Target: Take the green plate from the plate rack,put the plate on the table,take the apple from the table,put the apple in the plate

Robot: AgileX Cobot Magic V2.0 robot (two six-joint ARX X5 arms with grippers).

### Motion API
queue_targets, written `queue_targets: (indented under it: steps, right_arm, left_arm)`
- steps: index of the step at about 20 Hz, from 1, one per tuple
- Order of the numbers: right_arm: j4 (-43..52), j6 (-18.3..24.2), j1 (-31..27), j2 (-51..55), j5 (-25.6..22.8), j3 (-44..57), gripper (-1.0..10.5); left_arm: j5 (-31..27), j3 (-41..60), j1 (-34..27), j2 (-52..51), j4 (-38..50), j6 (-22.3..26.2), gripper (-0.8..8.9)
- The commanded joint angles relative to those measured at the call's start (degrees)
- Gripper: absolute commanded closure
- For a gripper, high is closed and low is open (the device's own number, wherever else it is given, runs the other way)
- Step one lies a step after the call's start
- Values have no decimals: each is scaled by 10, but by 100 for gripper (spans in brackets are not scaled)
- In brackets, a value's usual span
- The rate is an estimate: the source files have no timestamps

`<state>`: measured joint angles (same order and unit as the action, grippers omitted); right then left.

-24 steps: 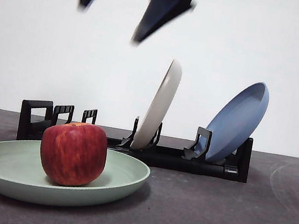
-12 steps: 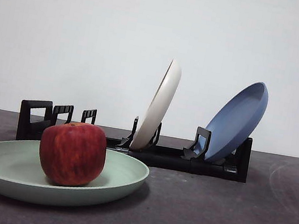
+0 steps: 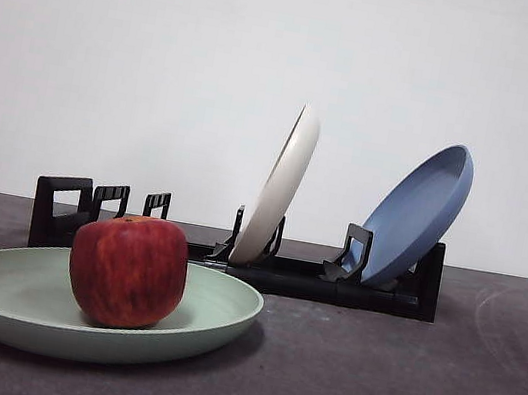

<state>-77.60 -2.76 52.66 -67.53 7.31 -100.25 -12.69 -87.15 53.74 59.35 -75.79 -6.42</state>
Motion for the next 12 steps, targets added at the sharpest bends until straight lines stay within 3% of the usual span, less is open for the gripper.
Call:
queue_targets:
  steps: [1,12]
  right_arm:
    - [-14,4,2,-1,-1,4,957]
    - [-14,0,2,-2,-38,4,946]
  left_arm:
    - [1,3,-2,-2,2,7,822]
    - [0,3,-2,3,8,7,817]
